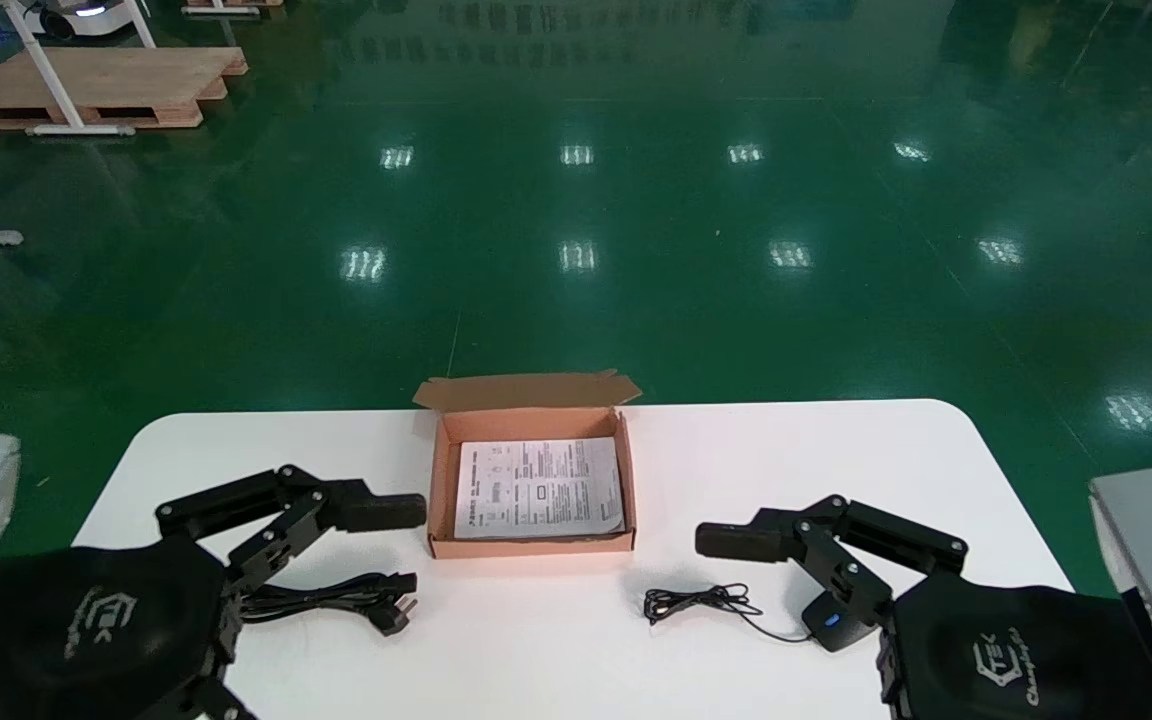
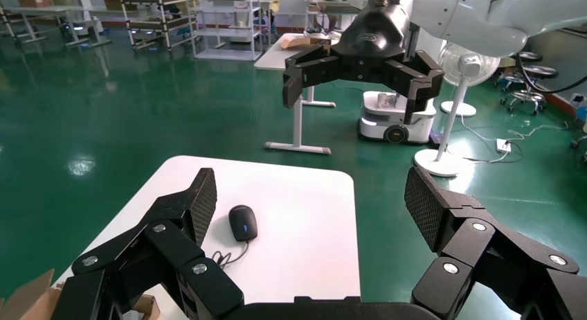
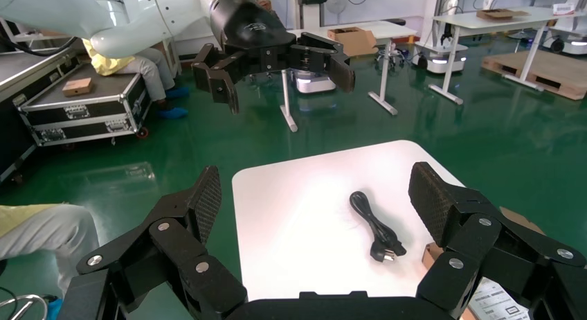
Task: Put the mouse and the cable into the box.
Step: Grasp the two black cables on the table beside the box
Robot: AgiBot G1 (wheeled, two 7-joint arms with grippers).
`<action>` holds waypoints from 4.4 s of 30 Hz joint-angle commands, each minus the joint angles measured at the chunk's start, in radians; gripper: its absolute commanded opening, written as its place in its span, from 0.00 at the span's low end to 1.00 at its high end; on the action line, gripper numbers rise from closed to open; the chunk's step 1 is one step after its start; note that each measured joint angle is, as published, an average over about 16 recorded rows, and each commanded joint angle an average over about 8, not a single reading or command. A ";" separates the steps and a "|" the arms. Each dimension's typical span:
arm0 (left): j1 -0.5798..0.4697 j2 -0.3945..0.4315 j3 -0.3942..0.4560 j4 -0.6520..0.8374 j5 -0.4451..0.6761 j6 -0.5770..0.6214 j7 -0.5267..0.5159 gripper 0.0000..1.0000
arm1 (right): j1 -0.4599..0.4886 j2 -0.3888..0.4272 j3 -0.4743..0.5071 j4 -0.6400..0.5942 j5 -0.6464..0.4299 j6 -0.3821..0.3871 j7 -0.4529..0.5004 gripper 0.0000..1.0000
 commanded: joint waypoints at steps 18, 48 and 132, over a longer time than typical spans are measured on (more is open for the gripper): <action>-0.174 0.217 0.197 0.103 0.755 -0.304 0.324 1.00 | 0.221 -0.233 -0.240 -0.224 -0.574 0.189 -0.050 1.00; -0.224 0.406 0.375 0.364 1.341 -0.460 0.112 1.00 | 0.118 -0.203 -0.263 -0.195 -0.610 0.227 -0.003 1.00; -0.234 0.421 0.373 0.381 1.330 -0.456 0.113 0.00 | 0.423 -0.604 -0.383 -0.948 -0.917 0.479 -0.423 0.00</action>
